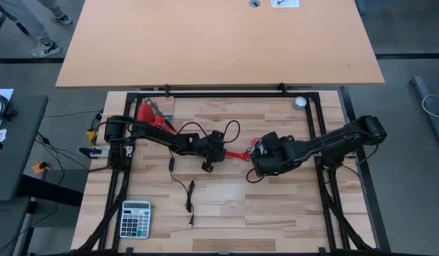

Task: Screw lightbulb
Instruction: Insert the lightbulb in the lamp

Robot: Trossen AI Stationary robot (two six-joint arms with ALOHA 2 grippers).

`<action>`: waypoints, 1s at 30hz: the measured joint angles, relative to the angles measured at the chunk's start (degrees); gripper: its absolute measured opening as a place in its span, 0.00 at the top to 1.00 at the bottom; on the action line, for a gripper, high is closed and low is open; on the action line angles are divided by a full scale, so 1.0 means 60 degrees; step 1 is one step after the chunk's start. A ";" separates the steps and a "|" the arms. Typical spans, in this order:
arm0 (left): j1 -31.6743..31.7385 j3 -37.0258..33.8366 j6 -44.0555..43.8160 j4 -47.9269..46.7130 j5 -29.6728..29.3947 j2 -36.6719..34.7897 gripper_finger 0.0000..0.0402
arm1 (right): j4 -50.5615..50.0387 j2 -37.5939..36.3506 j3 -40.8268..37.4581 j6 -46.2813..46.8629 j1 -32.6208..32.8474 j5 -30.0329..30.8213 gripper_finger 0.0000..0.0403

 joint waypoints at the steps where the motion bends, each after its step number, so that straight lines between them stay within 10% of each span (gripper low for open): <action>1: 0.0000 0.0000 -0.0010 0.0000 0.0000 0.0000 0.80 | -0.0237 0.0000 0.0210 -0.0253 0.0027 0.0002 0.09; 17: 0.0000 -0.0007 -0.0215 0.0007 0.0054 0.0000 0.80 | -0.0081 -0.0007 0.0036 -0.5189 0.3304 0.0718 0.06; 30: 0.0000 -0.0007 -0.0295 -0.0020 0.0053 0.0000 0.80 | 0.0409 0.0124 -0.0983 -0.7143 0.2839 0.1559 0.04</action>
